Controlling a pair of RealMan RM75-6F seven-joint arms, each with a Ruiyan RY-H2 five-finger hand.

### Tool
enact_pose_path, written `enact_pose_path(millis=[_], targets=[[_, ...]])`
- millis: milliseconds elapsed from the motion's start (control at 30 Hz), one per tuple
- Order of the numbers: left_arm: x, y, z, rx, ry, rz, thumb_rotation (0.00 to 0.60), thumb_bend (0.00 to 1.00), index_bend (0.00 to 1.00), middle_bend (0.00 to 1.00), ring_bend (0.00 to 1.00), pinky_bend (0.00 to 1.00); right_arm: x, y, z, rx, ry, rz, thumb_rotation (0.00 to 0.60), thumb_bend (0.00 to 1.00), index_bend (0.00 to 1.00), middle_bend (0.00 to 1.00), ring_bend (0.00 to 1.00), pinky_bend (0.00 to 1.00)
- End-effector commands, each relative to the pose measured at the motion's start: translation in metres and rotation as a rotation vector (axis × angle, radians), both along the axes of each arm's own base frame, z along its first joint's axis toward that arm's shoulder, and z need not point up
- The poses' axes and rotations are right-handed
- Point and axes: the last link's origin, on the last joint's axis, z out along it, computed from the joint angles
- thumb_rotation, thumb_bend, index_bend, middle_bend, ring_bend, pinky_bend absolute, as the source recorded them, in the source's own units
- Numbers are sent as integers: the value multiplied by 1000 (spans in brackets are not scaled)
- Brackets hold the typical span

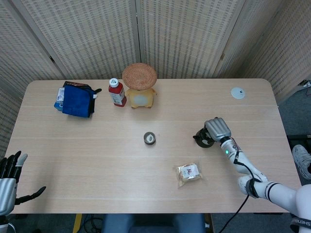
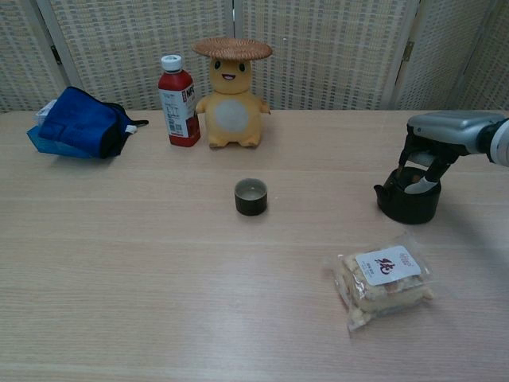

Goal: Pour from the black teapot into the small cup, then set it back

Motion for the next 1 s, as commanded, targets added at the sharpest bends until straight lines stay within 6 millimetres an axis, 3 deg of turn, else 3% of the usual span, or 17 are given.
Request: enact_pose_path(millis=[33, 500, 733, 867, 1000], targets=[[0, 0, 0, 1, 0, 1, 361, 50, 0, 0, 0, 0, 0, 0, 1, -2, -4, -6, 546, 0, 870, 835, 753, 340], [0, 0, 3, 6, 0, 1, 361, 49, 0, 0, 0, 0, 4, -1, 17, -19, -48, -36, 546, 0, 387, 382, 297, 250], [0, 1, 5, 10, 4, 0, 363, 50, 0, 0, 0, 0, 7, 5, 38, -62, -58, -22, 545, 0, 306, 296, 205, 201], [-1, 2, 5, 9, 8, 1, 361, 50, 0, 0, 0, 0, 7, 14, 51, -94, -65, -12, 546, 0, 206, 238, 165, 169], [0, 5, 5, 4, 10, -7, 363, 50, 0, 0, 0, 0, 5, 28, 65, -122, -63, -4, 546, 0, 195, 221, 146, 157]])
